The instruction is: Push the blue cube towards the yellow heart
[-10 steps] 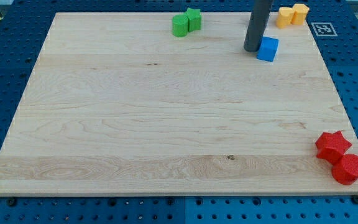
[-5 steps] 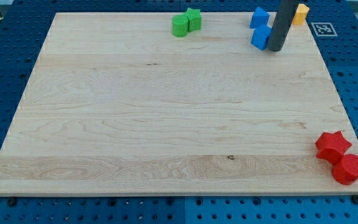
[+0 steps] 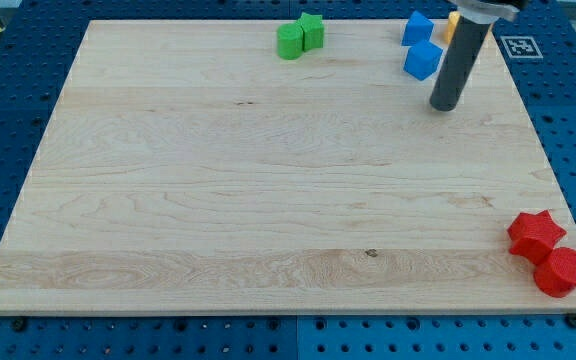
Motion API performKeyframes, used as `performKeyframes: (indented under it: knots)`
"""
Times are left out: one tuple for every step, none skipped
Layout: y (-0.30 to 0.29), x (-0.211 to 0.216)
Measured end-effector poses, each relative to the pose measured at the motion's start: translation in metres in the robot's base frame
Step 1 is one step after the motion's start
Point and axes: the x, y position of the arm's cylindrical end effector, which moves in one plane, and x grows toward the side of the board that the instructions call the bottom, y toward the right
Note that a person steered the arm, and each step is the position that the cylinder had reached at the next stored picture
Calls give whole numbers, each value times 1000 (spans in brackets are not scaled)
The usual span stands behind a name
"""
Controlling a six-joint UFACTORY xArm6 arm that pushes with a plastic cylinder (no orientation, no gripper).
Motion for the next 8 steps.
performKeyframes:
  knots:
    - [-30,0]
    - [-36,-12]
    - [-36,-41]
    - [-33,-68]
    - [-14,-79]
    - [3,-79]
    - [4,-78]
    - [19,-65]
